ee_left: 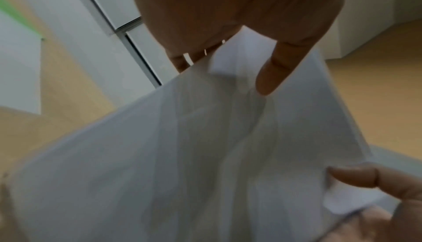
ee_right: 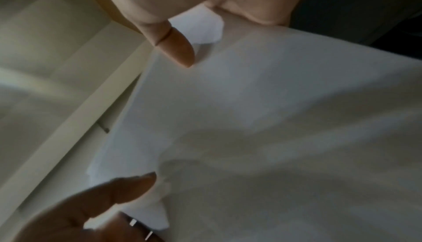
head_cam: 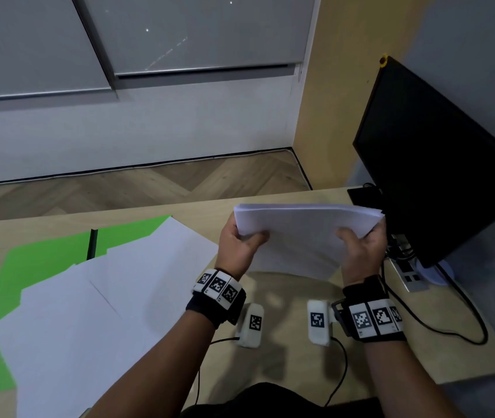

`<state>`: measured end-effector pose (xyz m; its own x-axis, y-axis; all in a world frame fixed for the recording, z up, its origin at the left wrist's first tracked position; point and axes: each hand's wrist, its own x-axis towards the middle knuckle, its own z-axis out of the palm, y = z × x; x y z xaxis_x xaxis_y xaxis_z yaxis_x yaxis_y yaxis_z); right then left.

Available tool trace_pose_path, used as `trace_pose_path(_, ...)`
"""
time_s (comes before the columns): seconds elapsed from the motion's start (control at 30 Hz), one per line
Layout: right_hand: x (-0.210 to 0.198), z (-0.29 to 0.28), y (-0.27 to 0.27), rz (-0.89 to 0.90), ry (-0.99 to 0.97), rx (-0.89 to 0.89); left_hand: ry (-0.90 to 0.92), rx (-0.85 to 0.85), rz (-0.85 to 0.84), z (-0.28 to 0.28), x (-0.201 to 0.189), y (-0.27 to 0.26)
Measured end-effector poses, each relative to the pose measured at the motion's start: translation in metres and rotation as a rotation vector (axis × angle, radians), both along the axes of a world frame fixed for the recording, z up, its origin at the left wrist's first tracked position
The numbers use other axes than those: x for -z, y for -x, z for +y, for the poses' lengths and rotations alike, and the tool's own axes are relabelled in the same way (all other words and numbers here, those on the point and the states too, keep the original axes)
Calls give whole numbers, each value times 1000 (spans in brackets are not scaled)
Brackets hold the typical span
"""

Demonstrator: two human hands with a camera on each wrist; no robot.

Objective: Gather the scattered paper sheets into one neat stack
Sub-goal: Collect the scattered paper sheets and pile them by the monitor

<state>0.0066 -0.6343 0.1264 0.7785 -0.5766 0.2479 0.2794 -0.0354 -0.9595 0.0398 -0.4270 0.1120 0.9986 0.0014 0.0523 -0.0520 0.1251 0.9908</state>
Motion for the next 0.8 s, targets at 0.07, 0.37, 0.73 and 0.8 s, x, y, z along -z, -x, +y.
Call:
trace_pose_path(0.07, 4, 1, 1, 31, 59, -12, -66, -5, -49, -3, 3, 0)
trace_pose_path(0.37, 51, -7, -4, 366, -102, -35, -180, 78, 70, 3, 5, -15)
trace_pose_path(0.73, 83, -20, 18, 595, -178, 21, -36, -73, 139, 10, -23, -11)
trace_pose_path(0.8, 96, -15, 29, 744, -331, -41, 43, -69, 165, 13, -27, -10)
